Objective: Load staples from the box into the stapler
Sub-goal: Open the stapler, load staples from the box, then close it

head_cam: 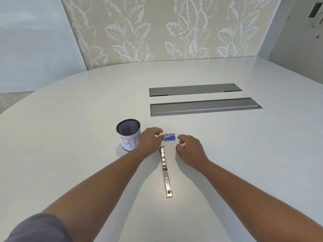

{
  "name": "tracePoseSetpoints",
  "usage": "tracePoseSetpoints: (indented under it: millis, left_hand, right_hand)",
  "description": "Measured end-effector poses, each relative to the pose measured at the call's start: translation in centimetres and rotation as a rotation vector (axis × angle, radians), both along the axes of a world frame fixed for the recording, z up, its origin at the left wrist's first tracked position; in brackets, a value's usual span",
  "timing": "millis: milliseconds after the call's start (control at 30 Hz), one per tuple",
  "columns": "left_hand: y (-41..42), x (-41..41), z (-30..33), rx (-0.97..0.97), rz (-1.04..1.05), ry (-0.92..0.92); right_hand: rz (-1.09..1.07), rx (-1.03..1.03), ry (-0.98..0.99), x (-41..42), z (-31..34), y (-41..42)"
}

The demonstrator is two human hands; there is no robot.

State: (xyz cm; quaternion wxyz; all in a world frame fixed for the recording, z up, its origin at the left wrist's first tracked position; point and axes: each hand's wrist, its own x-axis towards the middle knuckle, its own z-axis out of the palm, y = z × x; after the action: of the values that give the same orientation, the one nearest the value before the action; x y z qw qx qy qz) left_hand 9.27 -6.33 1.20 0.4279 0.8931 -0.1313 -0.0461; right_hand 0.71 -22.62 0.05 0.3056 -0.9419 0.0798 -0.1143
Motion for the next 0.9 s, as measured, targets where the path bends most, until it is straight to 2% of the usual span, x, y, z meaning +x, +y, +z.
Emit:
tracePoseSetpoints:
  millis: [300, 567, 900]
  left_hand:
    - [-2.0, 3.2, -0.1, 0.052, -0.072, 0.101]
    - [-2.2, 3.9, -0.2, 0.094, -0.098, 0.086]
    - [-2.1, 4.0, 0.1, 0.176, -0.146, 0.045]
  right_hand:
    - [-0.001, 0.057, 0.085, 4.6, -0.3, -1.8]
    - [0.049, 0.057, 0.178, 5.9, -0.4, -2.6]
    - [0.107, 0.075, 0.189, 6.4, -0.2, -2.8]
